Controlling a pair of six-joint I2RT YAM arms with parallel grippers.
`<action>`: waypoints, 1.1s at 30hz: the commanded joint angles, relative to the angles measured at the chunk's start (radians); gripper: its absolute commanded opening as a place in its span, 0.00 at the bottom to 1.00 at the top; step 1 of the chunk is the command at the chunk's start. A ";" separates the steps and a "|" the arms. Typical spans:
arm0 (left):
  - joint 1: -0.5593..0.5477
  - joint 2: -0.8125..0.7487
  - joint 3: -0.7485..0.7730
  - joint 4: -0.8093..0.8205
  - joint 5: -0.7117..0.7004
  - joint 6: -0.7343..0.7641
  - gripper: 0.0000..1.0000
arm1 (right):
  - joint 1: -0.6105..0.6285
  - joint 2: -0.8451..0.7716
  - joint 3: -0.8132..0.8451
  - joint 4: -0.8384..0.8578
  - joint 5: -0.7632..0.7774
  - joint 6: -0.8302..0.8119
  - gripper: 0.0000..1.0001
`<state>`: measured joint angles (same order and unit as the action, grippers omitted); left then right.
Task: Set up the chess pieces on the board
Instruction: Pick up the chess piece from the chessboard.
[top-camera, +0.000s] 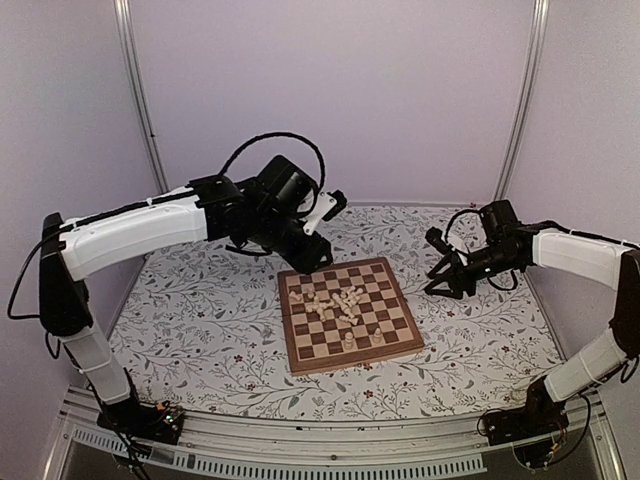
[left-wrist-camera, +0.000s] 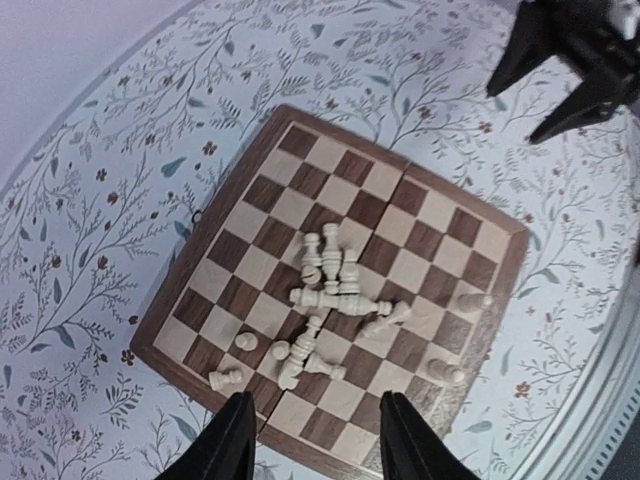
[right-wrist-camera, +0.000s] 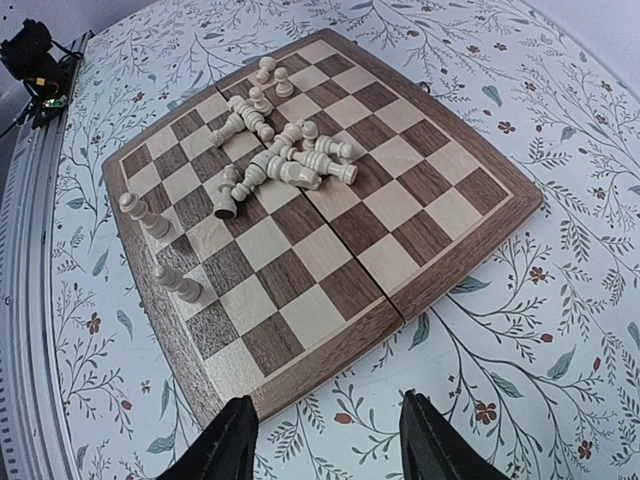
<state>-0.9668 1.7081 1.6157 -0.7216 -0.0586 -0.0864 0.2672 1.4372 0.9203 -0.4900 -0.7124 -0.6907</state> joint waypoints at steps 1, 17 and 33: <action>0.066 0.124 -0.059 -0.038 -0.014 -0.085 0.43 | 0.022 0.015 0.011 0.004 0.003 0.023 0.52; 0.187 0.328 0.027 -0.022 0.006 -0.085 0.42 | 0.030 0.043 -0.003 0.015 0.077 -0.003 0.52; 0.208 0.433 0.091 0.001 0.073 -0.054 0.29 | 0.031 0.058 -0.006 0.011 0.095 -0.013 0.52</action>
<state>-0.7738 2.1220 1.6772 -0.7361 -0.0189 -0.1532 0.2928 1.4845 0.9203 -0.4854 -0.6266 -0.6964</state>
